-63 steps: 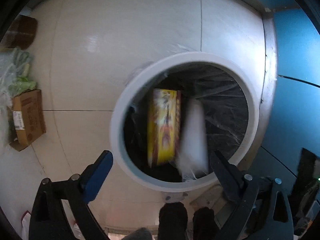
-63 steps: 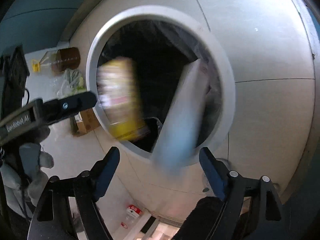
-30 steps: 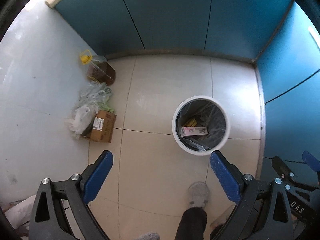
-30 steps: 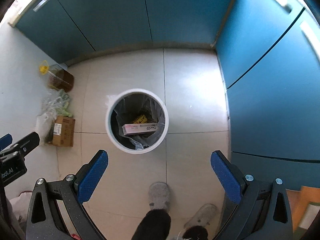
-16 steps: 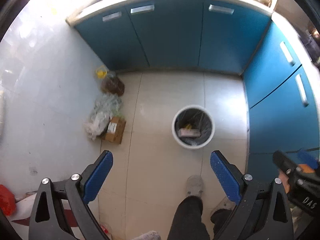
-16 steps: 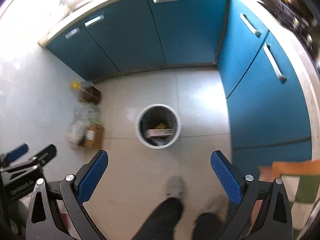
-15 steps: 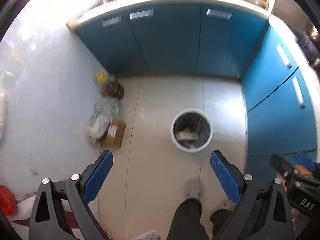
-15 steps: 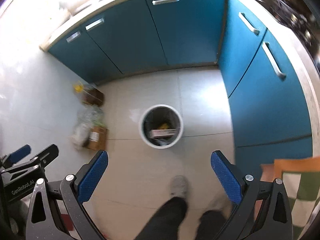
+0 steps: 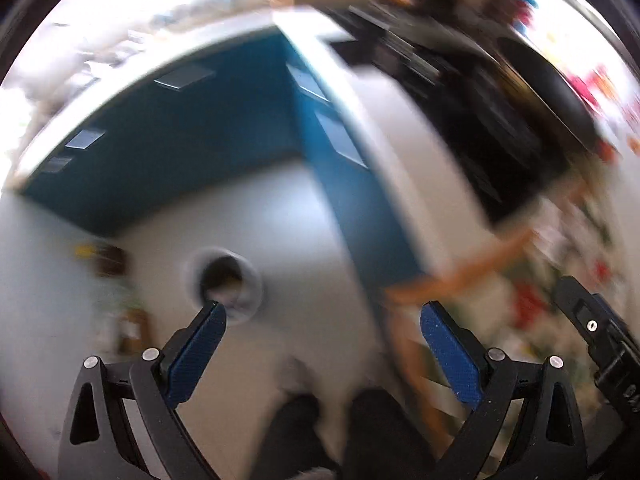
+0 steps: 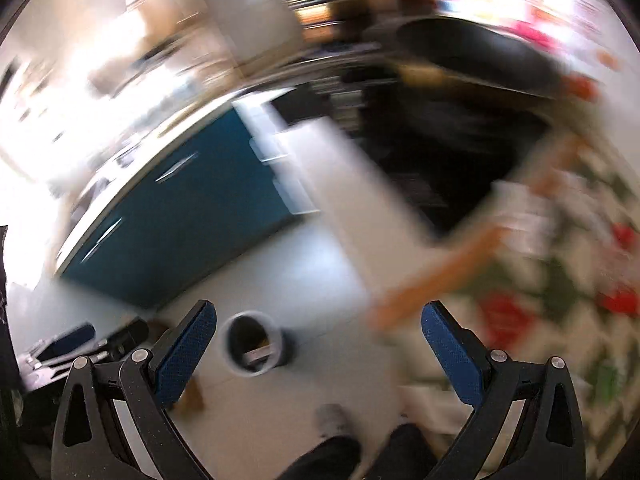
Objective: Collect trash
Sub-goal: 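Grasp the rainbow-logo box with left tool while right tool grasps green sachet, then carry both items to the bin and open both tools over it, then lift both open tools away from the bin toward the table, then grasp the red packet with left tool while right tool grasps white sachet, then carry the red packet and white sachet over the bin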
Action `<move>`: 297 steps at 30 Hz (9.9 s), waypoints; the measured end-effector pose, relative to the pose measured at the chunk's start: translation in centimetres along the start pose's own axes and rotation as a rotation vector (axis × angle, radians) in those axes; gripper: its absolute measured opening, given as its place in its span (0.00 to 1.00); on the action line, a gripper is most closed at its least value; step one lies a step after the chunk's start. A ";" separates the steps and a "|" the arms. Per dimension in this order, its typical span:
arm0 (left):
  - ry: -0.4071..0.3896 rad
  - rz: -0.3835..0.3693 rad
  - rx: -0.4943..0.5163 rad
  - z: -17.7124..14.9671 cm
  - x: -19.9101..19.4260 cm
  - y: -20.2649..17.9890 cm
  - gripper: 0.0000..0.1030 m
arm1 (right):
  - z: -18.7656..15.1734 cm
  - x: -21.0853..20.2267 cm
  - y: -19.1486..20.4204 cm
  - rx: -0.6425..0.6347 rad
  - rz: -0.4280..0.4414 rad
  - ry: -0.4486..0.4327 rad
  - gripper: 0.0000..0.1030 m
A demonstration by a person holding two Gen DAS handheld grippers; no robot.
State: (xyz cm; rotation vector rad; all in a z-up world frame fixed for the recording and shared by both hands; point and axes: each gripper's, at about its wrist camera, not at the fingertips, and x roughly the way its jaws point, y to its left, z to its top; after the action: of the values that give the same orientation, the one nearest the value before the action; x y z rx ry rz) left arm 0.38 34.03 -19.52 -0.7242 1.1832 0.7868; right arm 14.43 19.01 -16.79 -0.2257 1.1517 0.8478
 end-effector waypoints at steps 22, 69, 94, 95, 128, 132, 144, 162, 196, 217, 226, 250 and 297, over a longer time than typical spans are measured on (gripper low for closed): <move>0.453 0.032 0.198 -5.6 16.0 -26.1 0.80 | -12.6 0.5 -36.3 0.635 -0.339 0.151 1.00; -0.125 0.076 0.690 -6.4 3.1 -32.2 0.64 | -5.5 -5.5 -32.8 0.425 -0.312 -0.148 0.00; -0.165 0.091 0.303 -0.4 0.8 -6.8 0.64 | 0.0 1.5 -4.3 0.055 -0.029 -0.101 0.00; -0.159 0.096 0.281 -0.3 1.1 -5.0 0.64 | -0.2 3.1 -2.1 0.026 -0.013 -0.078 0.00; 0.287 -0.067 -0.605 -7.3 54.9 52.1 0.64 | -29.1 71.2 33.5 -0.363 0.226 0.459 0.00; 0.313 -0.058 -0.604 -7.4 56.1 52.6 0.65 | -29.6 73.0 33.8 -0.394 0.211 0.475 0.00; 0.216 0.215 -0.509 -8.2 51.5 52.4 0.99 | -30.1 70.8 34.5 -0.560 0.055 0.442 0.88; 0.101 0.364 -0.502 -11.0 28.9 45.2 0.99 | -25.1 49.3 35.3 -0.589 -0.006 0.397 1.00; -0.074 0.131 0.379 -0.9 3.7 -12.8 0.99 | -7.0 4.4 -17.0 0.412 -0.321 0.223 1.00; 0.131 0.012 0.449 -0.3 14.6 -25.9 0.98 | -5.5 6.5 -24.2 0.258 -0.333 0.198 0.17; 0.101 0.000 0.477 -1.0 13.6 -27.2 0.87 | -4.2 6.7 -25.6 0.238 -0.363 0.185 0.13; 0.207 -0.220 0.267 1.1 13.2 -24.5 0.67 | -4.4 6.7 -25.5 0.253 -0.370 0.160 0.12; 0.049 0.097 -0.303 0.8 21.4 32.0 0.00 | -12.7 35.3 23.6 -0.277 0.256 0.299 0.01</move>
State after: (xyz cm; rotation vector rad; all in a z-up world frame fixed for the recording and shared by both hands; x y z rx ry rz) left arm -22.07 55.11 -42.69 -0.9445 1.1623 1.0482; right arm -5.74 44.53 -46.86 -0.4518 1.3584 1.2324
